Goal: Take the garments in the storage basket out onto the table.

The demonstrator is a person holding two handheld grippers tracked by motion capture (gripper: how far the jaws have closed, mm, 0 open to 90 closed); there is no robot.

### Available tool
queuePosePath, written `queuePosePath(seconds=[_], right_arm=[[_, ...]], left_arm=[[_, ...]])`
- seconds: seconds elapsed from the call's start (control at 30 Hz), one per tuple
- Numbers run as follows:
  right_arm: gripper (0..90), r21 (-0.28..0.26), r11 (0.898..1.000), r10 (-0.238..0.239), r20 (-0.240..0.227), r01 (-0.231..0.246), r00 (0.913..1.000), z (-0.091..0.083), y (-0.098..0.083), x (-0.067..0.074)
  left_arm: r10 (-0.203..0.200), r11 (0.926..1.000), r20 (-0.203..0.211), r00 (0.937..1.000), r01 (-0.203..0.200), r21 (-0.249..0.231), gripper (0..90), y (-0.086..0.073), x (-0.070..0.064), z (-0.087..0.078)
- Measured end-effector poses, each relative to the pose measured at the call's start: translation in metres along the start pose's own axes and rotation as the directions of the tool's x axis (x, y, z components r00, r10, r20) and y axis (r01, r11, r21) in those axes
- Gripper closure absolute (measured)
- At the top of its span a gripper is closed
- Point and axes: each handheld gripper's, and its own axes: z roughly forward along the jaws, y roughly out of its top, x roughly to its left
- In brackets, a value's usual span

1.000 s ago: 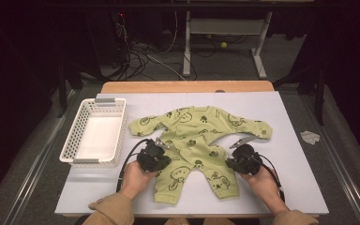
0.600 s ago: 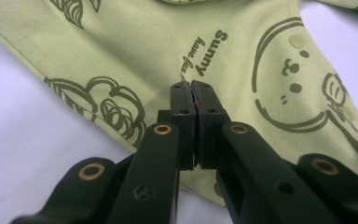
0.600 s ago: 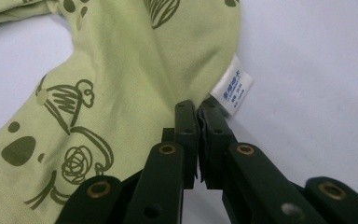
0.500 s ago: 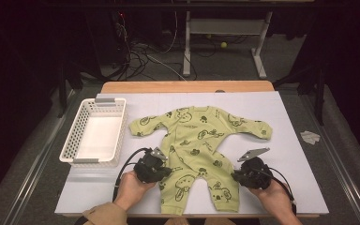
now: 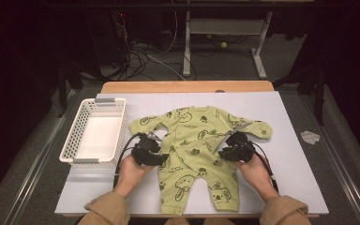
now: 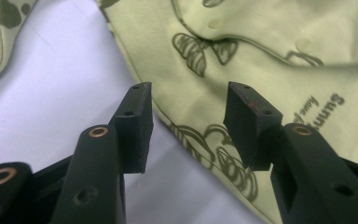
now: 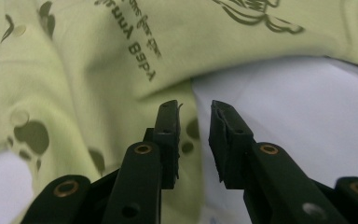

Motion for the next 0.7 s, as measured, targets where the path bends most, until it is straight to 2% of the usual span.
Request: queuePosePath(seconds=[0.1,0.13,0.2,0.3,0.37,0.5,0.7], right_arm=[[73.9,0.039,0.999,-0.015,0.027,0.014,0.9995,0.010,0.006,0.006],[75.7,0.060,0.998,-0.019,0.023,0.018,0.9996,0.014,0.007,0.007],[84.0,0.063,0.997,-0.038,0.022,0.036,0.9990,0.015,0.006,0.011],[87.4,0.084,0.992,-0.103,0.042,0.099,0.9938,0.013,0.004,0.017],[87.9,0.085,0.986,-0.149,0.086,0.142,0.9851,0.010,0.001,0.018],[88.1,0.060,0.993,-0.108,0.112,0.102,0.9878,0.002,-0.011,0.006],[88.0,0.039,0.997,-0.076,0.151,0.071,0.9857,-0.017,-0.030,-0.008]], left_arm=[[-0.020,0.9998,-0.002,0.9998,0.020,0.002,47.7,-0.001,0.003,0.002],[-0.022,0.9998,-0.002,0.9998,0.022,0.000,47.3,-0.001,0.003,0.002],[-0.023,0.9997,0.000,0.9997,0.023,-0.007,47.2,-0.001,0.002,0.003],[-0.020,0.9996,-0.005,0.9998,0.019,-0.018,46.7,-0.002,0.000,0.005],[-0.014,0.9997,-0.002,0.9999,0.013,-0.019,46.8,-0.003,-0.001,0.004],[-0.017,0.9996,0.013,0.9998,0.017,-0.021,46.8,-0.003,0.000,0.005],[-0.027,0.9993,0.028,0.9993,0.028,-0.026,47.3,-0.002,-0.001,0.005]])
